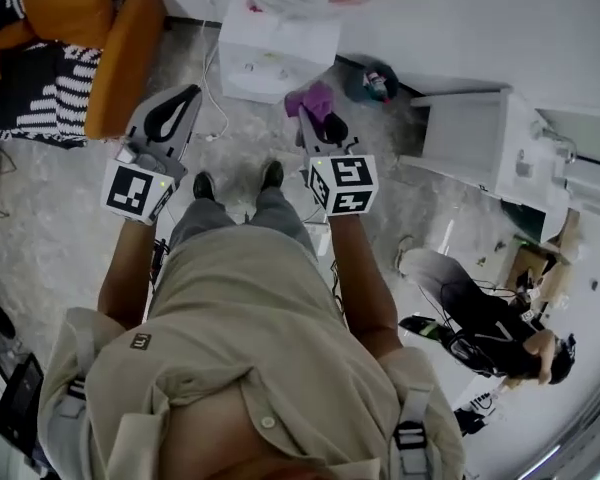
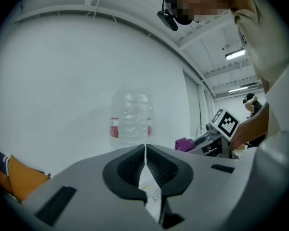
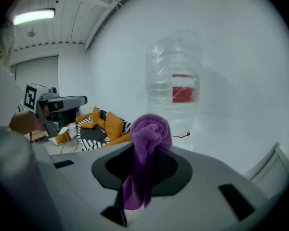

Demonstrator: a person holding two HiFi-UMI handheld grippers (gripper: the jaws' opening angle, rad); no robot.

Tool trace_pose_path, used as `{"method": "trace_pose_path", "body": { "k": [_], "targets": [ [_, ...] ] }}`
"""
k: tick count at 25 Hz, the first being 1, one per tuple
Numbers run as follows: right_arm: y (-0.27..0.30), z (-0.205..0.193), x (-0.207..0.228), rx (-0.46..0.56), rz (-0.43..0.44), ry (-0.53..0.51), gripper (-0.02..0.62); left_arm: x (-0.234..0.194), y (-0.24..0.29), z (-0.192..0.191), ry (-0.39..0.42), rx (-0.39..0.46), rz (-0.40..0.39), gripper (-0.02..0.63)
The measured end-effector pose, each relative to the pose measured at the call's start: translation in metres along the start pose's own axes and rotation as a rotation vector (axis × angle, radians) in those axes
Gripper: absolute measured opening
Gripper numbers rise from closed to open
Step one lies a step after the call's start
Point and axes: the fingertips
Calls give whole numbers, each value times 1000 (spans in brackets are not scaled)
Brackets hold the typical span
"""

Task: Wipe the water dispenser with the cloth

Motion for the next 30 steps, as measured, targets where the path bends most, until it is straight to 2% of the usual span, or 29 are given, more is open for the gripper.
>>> {"method": "trace_pose_path", "body": {
  "k": [5,10,14,17,20,22,25,27,30],
  "targets": [
    [71,-34,32,-70,15,-52,97,-14,5,-31,3,-42,90,26],
    [150,-86,40,-139,30,-131,98,-25,-12,-79,25,-99,187,26],
    [213,-96,27,-119,33,-166,98,-34,-26,-120,44,-154,227,26],
    [259,-100,2,-109,54,-135,98,-36,-32,-155,19,-207,236,26],
    [290,-106,-21,-113,86,-111,98,-36,-29,-171,-3,-209,236,26],
    [295,-108,-18,-109,80,-87,98,-35,-24,-173,9,-201,221,26],
    [277,-120,19,-108,24,-68,98,-32,-11,-173,25,-191,187,26],
    [253,-135,56,-117,-37,-56,98,-29,-3,-172,34,-183,160,26],
    [204,-160,118,-139,-172,-4,98,-27,5,-172,40,-173,131,26]
  ]
}}
Point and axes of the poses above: the fingertips, and each gripper's own axes: y forward along the fingers, x to its right, z out of its top, and after that the axes turned 8 degrees about z, right-handed
